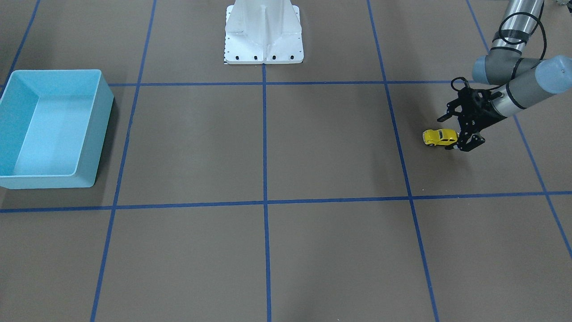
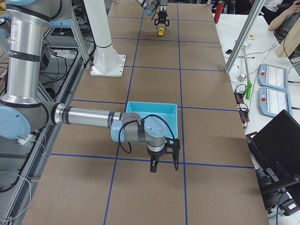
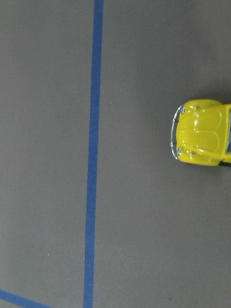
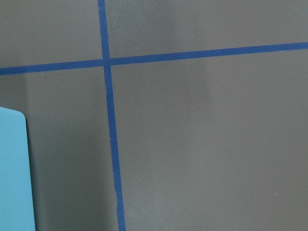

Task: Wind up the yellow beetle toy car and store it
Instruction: 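Push the yellow car forward toward the blue bin with the left gripper, then drag the yellow car backward again with the left gripper, away from the bin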

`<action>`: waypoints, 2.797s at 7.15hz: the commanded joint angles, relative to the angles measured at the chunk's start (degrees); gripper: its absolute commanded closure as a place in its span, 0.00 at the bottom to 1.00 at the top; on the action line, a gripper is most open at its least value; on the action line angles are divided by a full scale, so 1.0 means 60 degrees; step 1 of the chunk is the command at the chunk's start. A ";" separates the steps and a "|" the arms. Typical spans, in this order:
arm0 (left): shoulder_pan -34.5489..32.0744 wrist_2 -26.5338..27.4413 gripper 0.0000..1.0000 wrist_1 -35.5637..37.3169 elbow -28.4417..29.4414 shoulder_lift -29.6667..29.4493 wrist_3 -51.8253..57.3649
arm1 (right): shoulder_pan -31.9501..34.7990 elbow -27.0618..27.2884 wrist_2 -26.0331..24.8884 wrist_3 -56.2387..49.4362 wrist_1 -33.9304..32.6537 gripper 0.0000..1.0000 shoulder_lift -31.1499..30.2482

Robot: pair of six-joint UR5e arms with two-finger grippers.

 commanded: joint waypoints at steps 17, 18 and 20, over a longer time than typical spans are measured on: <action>0.1228 0.0852 1.00 0.0057 -0.0346 -0.2547 -0.1399 | 0.0414 0.0152 -0.0036 -0.0041 0.0000 0.00 -0.0211; 0.1404 0.0794 1.00 -0.0133 -0.0007 -0.2825 -0.1414 | 0.0414 0.0152 -0.0036 -0.0041 0.0000 0.00 -0.0211; 0.1523 0.0749 1.00 -0.0164 0.0113 -0.2887 -0.1429 | 0.0414 0.0167 -0.0036 -0.0041 0.0000 0.00 -0.0211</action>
